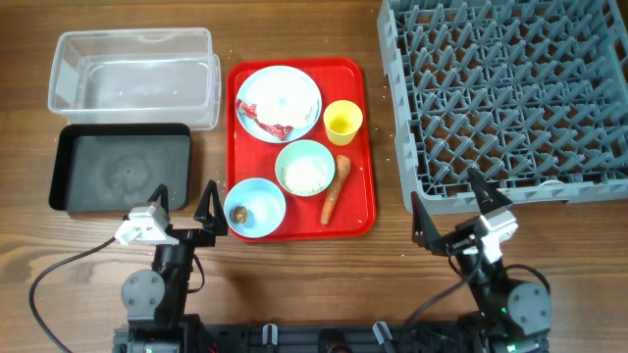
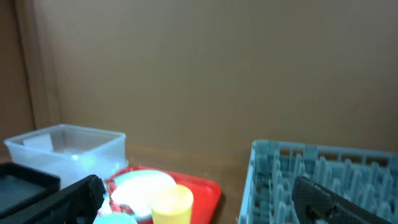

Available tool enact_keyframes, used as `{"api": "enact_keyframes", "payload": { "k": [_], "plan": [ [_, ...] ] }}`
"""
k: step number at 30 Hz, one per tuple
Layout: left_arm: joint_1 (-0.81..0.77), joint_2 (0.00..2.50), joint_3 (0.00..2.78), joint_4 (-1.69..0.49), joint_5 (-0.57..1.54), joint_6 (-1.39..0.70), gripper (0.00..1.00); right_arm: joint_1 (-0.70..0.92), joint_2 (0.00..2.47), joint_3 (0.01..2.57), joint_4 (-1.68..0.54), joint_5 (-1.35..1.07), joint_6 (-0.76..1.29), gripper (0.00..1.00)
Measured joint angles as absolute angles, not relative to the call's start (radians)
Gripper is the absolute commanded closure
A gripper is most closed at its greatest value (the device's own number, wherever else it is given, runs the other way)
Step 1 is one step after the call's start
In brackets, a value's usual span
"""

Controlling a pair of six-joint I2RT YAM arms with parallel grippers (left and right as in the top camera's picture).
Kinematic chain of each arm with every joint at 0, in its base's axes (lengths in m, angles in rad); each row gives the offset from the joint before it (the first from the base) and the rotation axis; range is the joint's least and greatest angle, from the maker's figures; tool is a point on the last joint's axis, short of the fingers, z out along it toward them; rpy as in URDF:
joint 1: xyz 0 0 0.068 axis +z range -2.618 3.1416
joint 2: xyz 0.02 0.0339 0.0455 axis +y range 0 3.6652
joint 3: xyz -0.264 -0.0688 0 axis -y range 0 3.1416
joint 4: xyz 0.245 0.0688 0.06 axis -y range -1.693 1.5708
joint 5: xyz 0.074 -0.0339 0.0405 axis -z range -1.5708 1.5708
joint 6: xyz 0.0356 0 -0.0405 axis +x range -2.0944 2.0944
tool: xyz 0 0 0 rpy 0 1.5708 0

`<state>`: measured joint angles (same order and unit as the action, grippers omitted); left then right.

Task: Sort waste into correct bins and load items into the dishwasher rack
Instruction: 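Reach the left gripper to the blue plate and grasp the tissue and wrapper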

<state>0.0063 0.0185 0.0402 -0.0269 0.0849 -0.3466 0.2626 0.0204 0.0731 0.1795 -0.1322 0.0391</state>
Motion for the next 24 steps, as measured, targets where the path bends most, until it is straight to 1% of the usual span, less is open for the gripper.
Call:
{"api": "enact_keyframes", "payload": {
  "k": [4, 11, 14, 15, 19, 20, 21, 24],
  "plan": [
    [0.006, 0.091, 0.191, -0.088, 0.095, -0.347, 0.0, 0.263, 0.093, 0.233, 0.168, -0.138, 0.024, 0.0],
    [0.006, 0.493, 0.653, -0.315, 0.122, -0.31, 0.0, 0.263, 0.414, 0.585, 0.037, -0.183, -0.029, 0.0],
    [0.006, 0.76, 0.971, -0.563, 0.132, -0.287, 0.0, 0.262, 0.574, 0.785, -0.11, -0.211, -0.036, 0.0],
    [0.006, 0.809, 1.03, -0.599, 0.134, -0.279, 0.0, 0.262, 0.606, 0.824, -0.146, -0.217, -0.038, 0.0],
    [0.006, 1.091, 1.368, -0.902, 0.149, -0.244, 0.0, 0.26, 0.826, 1.102, -0.424, -0.259, -0.061, 0.0],
    [0.006, 1.105, 1.385, -0.918, 0.15, -0.241, 0.0, 0.26, 0.877, 1.159, -0.492, -0.269, -0.068, 0.0],
    [0.006, 1.2, 1.482, -1.015, 0.153, -0.238, 0.0, 0.26, 0.929, 1.215, -0.552, -0.278, -0.075, 0.0],
    [0.006, 1.332, 1.566, -1.051, 0.155, -0.237, 0.0, 0.26, 1.074, 1.347, -0.665, -0.308, -0.085, 0.0]
  ]
}}
